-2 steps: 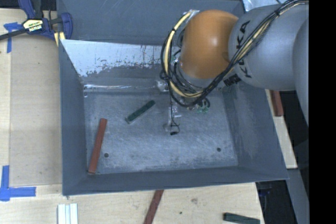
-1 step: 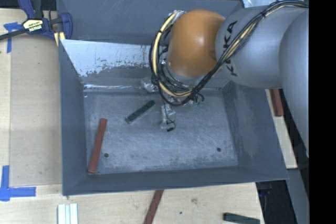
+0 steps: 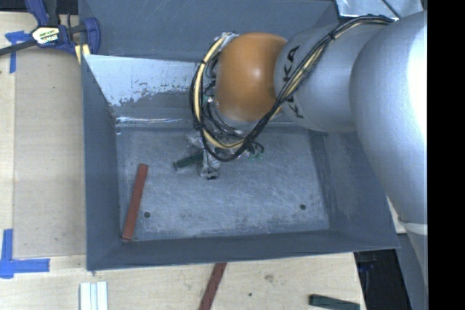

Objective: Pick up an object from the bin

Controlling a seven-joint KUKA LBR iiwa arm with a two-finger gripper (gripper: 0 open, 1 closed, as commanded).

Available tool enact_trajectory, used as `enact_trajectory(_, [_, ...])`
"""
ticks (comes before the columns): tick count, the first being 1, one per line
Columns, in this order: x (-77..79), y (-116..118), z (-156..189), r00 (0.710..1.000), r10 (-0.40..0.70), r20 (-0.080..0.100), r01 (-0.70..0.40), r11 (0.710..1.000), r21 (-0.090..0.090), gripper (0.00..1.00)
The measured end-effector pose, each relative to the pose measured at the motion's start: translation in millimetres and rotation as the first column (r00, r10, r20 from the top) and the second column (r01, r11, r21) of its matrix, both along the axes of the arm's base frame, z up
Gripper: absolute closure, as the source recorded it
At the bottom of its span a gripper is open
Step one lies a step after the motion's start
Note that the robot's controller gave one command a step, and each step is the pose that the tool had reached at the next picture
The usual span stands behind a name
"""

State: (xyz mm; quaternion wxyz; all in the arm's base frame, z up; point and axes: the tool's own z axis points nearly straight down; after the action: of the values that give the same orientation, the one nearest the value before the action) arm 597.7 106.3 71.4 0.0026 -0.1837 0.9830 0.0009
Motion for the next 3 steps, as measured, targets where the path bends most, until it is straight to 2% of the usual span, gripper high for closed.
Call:
enact_trajectory(1, [0.0,0.0,0.0,1.0,0.0,0.0,0.0,1.0,0.0,1.0])
enact_trajectory(2, [12.2,-8.4,96.5,1.0,-0.002,-0.001,0.002,1.0,-0.002,1.0])
enact_trajectory(3, [12.2,-8.6,96.5,1.0,-0.003,-0.001,0.003,1.0,-0.002,1.0])
